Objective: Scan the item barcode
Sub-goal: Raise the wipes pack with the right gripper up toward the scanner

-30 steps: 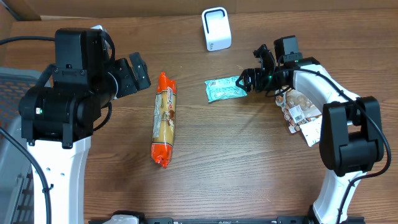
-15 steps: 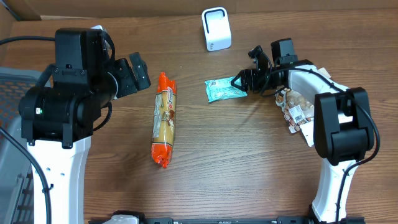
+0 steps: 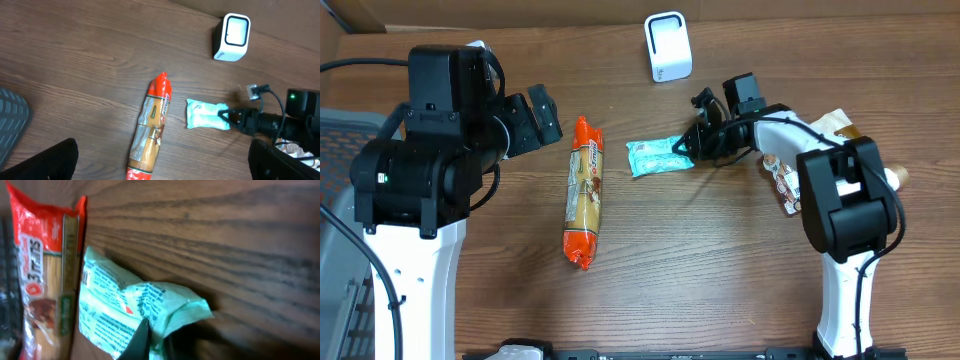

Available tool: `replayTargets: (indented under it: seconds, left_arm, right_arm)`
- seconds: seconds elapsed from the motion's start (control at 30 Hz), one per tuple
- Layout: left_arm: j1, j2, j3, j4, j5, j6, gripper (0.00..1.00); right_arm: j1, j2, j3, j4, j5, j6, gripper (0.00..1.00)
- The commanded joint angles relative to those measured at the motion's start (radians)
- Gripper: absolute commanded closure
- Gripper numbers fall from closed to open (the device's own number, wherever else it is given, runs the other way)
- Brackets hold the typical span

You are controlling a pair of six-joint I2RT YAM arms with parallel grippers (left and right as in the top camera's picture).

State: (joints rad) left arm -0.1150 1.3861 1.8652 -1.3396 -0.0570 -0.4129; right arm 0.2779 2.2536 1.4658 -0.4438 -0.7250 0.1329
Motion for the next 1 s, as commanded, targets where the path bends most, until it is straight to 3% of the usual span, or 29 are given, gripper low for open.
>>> replayTargets:
  seconds: [0.0,0.13,0.23,0.43,0.77,0.97]
  left_arm:
    - [0.003,0.002,0.016,0.001,-0.005,-0.006,0.01]
    - [0.003,0.002,0.016,0.002,-0.005,-0.006,0.01]
    - [0.003,0.002,0.016,0.001,-0.005,-0.006,0.0]
    - [0.003,0.002,0.016,0.001,-0.005,-0.006,0.01]
    - [0.003,0.002,0.016,0.001,-0.005,-0.006,0.0]
    - [0.003,0.002,0.016,0.002,-0.005,-0.006,0.0]
  right_arm:
    - [0.007,0.066,-0.046,-0.021,0.067,0.077,0.96]
    - [-0.027,0.045,-0.033,-0.068,-0.05,0.061,0.96]
    - [-0.06,-0.015,-0.014,-0.15,-0.125,-0.035,0.96]
    - [-0.105,-0.308,0.003,-0.344,-0.125,-0.19,0.96]
    - [-0.105,-0.747,0.003,-0.379,-0.114,-0.186,0.96]
    - [-0.105,-0.873,0.003,-0.39,-0.076,-0.126,0.96]
